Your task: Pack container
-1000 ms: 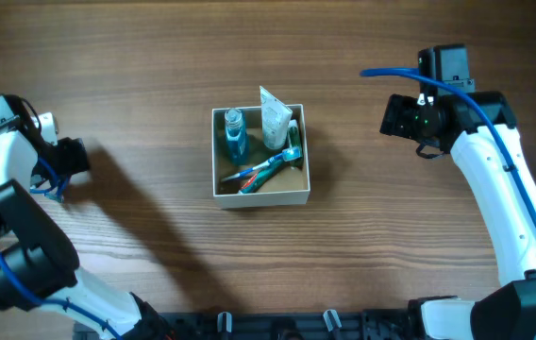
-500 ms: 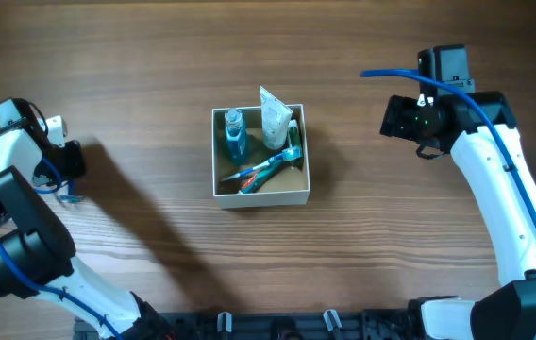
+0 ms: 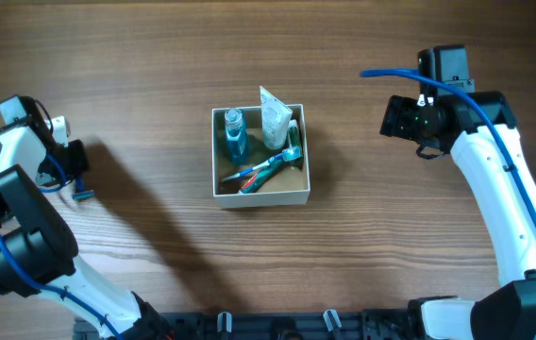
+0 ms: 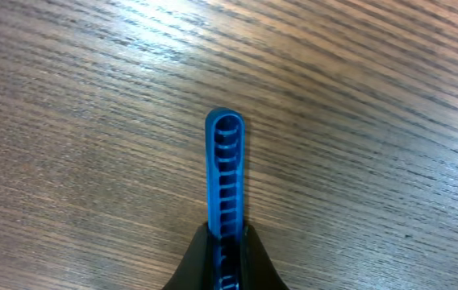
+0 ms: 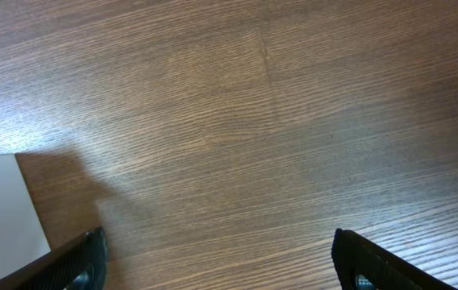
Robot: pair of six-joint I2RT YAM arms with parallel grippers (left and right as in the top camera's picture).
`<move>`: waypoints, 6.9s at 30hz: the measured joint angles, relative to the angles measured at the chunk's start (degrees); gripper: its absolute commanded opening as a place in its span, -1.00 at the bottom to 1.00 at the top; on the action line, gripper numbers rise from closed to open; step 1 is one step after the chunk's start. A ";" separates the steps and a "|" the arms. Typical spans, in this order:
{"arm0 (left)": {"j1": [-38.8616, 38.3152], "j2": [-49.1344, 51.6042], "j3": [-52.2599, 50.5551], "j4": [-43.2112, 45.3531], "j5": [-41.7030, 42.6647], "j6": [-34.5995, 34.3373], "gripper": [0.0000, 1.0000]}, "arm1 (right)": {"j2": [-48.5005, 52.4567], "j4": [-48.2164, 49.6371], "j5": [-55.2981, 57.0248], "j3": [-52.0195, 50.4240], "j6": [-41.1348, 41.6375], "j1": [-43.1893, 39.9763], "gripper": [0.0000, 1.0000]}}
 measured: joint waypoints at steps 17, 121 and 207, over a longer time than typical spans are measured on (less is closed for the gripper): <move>-37.16 -34.86 1.92 -8.81 3.85 2.23 -0.92 | 0.00 0.92 0.00 0.00 0.00 0.02 0.80; -27.69 -83.54 -21.77 -18.10 -0.22 -15.82 0.99 | -85.35 57.53 -7.96 -72.78 -21.51 0.74 0.99; -27.50 -110.88 -68.89 34.53 3.45 -15.37 0.99 | -86.01 56.43 -9.18 -75.12 -21.73 0.74 0.99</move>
